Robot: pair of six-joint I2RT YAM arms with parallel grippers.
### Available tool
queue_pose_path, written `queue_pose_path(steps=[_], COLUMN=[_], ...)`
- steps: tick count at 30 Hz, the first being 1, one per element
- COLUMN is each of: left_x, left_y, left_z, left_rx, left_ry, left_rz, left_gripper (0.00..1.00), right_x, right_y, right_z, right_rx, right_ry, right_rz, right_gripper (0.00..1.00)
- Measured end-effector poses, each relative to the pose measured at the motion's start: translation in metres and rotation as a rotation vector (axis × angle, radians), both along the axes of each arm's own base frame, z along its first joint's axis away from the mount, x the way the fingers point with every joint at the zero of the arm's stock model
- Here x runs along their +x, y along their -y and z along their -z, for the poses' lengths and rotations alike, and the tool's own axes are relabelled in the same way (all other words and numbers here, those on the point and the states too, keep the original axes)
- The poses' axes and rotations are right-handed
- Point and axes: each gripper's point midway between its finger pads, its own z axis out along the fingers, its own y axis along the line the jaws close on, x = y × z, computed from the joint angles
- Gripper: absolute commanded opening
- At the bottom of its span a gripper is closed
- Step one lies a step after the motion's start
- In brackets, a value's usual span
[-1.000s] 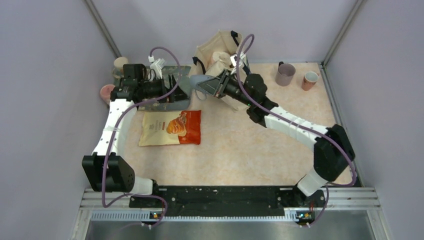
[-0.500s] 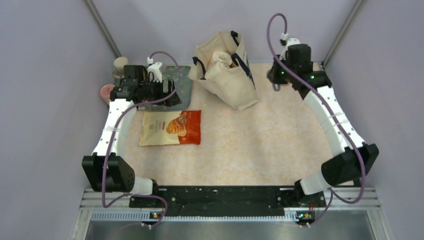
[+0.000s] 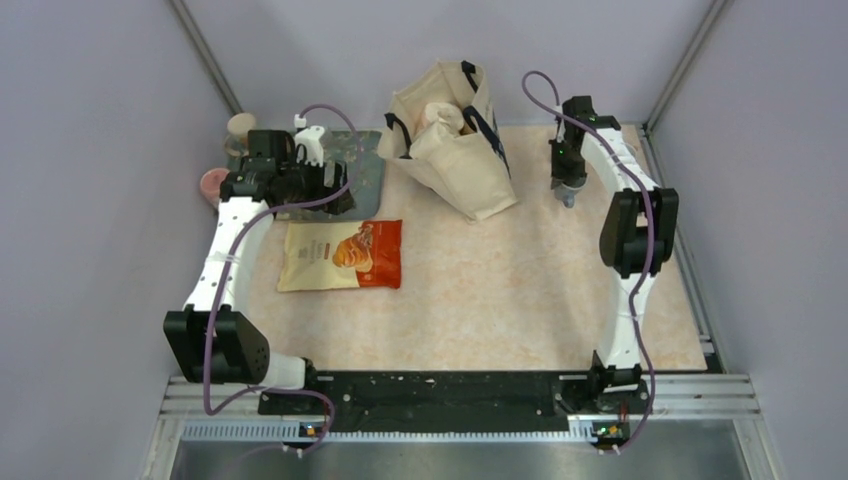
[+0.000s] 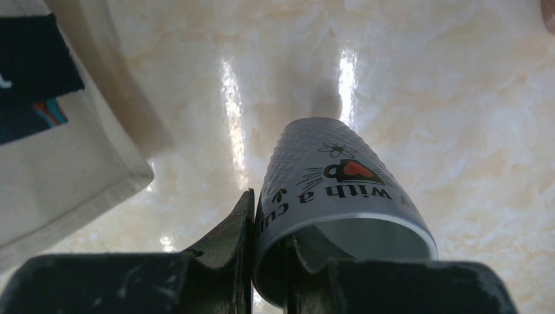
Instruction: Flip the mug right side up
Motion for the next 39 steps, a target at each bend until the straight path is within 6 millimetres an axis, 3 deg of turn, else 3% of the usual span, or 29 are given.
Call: queue_pose_path(steps=[8,15,20,25,28,32,34,37,39], left_x=[0.001,0.001,0.006,0.031,0.061,0.103,0.125,0.153,0.166], left_y=[-0.006,-0.009,-0.019,-0.046,-0.068,-0.104,-0.119,-0.134,-0.142], left_z=[0.002,0.003,0.007,0.024,0.033,0.041,0.042,0.046,0.053], left_rx=[0.031,0.044,0.086,0.184,0.233,0.277,0.293,0.3,0.292], left_ry=[0.003,-0.001,0.0,-0.014,-0.01,-0.003,0.01,0.027,0.032], left_rz=[-0.017,-0.027,-0.068,-0.112,-0.095,-0.099,-0.108,-0.118,-0.112], left_gripper=[0.95,0.97,0.96,0.88,0.9,0.93,0.88,0.79,0.77], right_x=[0.018,0.026,0.033,0.04,0.037,0.018,0.007,-0.009,-0.017], right_y=[0.017,0.015,0.017,0.022,0.022,0.018,0.015,0.011,0.007], right_z=[0.032,0.033,0.021,-0.005,-0.037,-0.095,-0.12,-0.14,-0.142], right_rx=[0.017,0.051,0.04,0.008,0.006,0.026,0.039,0.061,0.081], right_ry=[-0.055,-0.055,-0.031,0.033,0.097,0.22,0.287,0.349,0.367], right_rz=[0.027,0.013,-0.002,-0.016,-0.03,-0.056,-0.068,-0.084,-0.097], right_gripper=[0.01,0.53,0.65,0.69,0.7,0.7,0.7,0.7,0.7])
